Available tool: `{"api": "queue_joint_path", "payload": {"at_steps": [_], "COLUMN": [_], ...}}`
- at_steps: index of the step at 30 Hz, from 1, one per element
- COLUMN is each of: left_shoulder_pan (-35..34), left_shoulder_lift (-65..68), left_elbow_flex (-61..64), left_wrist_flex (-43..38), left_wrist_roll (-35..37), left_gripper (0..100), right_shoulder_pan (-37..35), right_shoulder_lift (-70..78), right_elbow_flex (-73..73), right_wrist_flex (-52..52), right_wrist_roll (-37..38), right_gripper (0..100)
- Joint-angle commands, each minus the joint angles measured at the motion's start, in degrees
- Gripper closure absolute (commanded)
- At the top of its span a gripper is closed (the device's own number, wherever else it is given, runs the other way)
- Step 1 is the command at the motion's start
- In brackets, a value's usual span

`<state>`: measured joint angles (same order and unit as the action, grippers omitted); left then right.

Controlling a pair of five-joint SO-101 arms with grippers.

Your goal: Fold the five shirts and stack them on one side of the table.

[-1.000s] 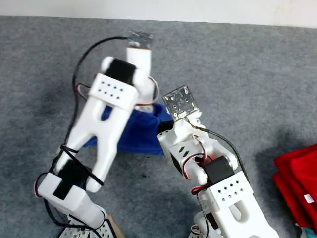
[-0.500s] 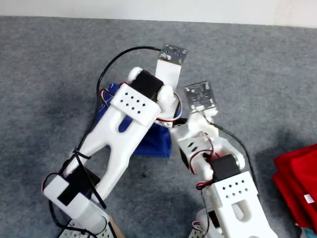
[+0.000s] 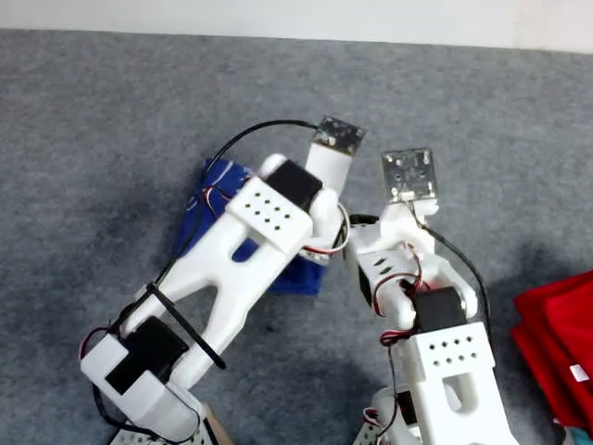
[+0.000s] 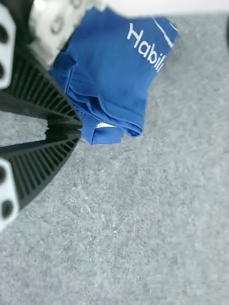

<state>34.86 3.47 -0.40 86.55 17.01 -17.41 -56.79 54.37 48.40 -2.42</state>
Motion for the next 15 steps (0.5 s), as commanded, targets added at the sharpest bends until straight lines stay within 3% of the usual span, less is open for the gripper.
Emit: {"api": "queue_joint_path", "payload": {"at_steps": [1,7,15], "left_shoulder_pan": [2.6,3.9,1.5], "left_shoulder_lift": [-1.5,-2.1,-2.1], "left_elbow_flex": [1.5,0.5,-12.7], "left_wrist_flex": [-1.6,-1.1,10.3], "left_wrist_roll": [0.0,-0.3,-0.5], "left_gripper": [85,68,65], "right_shoulder_pan": [0.2,0.2,0.1], "right_shoulder_lift": [-1.1,-1.1,-0.6], "right_elbow_flex": [-0.9,-1.1,-1.1], "right_wrist_flex": [0.0,0.0,0.0], "right_wrist_roll": [-0.9,-2.7,-2.9], "right_gripper": [97.9,97.7,96.8]}}
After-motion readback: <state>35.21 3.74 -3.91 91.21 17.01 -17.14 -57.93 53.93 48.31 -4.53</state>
